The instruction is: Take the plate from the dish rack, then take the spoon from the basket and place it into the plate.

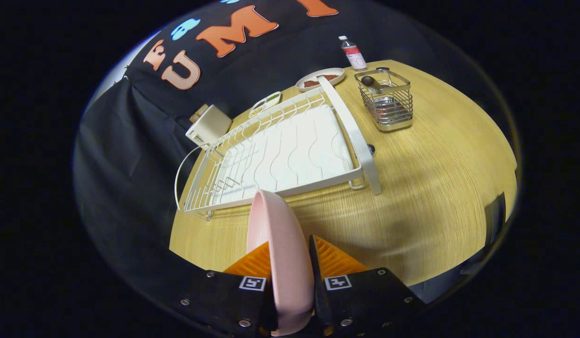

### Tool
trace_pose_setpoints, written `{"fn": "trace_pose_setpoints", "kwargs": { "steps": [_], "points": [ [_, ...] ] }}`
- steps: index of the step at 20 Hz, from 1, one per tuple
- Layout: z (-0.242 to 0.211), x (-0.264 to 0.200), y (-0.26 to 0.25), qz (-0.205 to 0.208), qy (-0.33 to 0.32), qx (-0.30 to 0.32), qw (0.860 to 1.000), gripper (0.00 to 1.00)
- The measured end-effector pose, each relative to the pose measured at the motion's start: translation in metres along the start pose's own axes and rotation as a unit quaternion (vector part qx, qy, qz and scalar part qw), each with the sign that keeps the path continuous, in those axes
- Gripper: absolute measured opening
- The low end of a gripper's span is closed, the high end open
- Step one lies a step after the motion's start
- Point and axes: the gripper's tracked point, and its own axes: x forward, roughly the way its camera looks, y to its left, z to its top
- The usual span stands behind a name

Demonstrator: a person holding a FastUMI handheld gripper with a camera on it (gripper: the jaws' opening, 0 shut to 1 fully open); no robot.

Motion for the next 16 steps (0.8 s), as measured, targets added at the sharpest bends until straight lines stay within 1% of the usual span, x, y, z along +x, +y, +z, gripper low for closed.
{"fn": "trace_pose_setpoints", "kwargs": {
  "steps": [3, 7, 12, 16],
  "points": [
    [-0.006, 0.003, -0.012, -0.015, 0.006, 0.008, 1.000, 0.40],
    [-0.001, 0.007, -0.026, -0.036, -0.002, 0.016, 0.999, 0.46],
    [0.000, 0.009, -0.033, -0.052, -0.012, -0.006, 0.999, 0.55],
    [0.001, 0.009, -0.040, -0.073, -0.018, -0.031, 0.997, 0.63]
  ]
}}
